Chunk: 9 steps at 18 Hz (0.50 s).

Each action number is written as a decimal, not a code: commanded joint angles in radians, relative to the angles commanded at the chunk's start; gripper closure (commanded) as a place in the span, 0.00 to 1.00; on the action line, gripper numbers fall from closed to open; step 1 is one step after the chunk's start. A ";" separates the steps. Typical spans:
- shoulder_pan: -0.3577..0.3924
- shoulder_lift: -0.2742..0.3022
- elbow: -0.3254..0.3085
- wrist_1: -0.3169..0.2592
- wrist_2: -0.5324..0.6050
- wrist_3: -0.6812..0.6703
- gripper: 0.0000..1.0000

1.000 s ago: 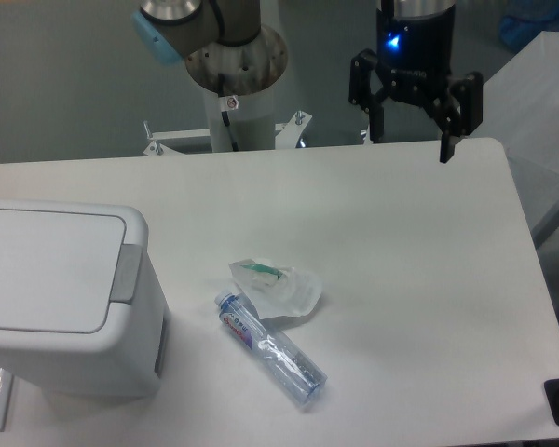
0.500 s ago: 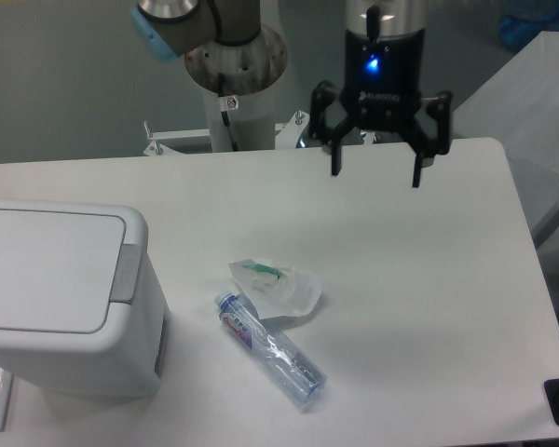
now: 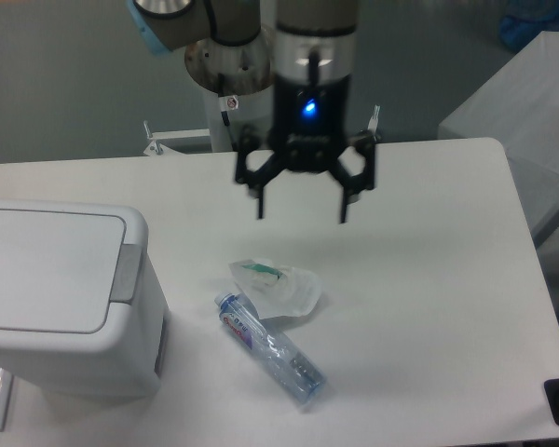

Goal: Open the trash can
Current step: 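Move the open gripper toward the white trash bin lid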

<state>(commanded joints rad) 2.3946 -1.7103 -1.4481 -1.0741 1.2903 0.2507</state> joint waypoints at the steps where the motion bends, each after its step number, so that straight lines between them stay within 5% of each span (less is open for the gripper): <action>1: -0.003 -0.006 -0.002 0.028 -0.026 -0.061 0.00; 9: -0.041 -0.029 -0.028 0.051 -0.094 -0.246 0.00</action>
<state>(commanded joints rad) 2.3532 -1.7395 -1.4756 -1.0232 1.1965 0.0047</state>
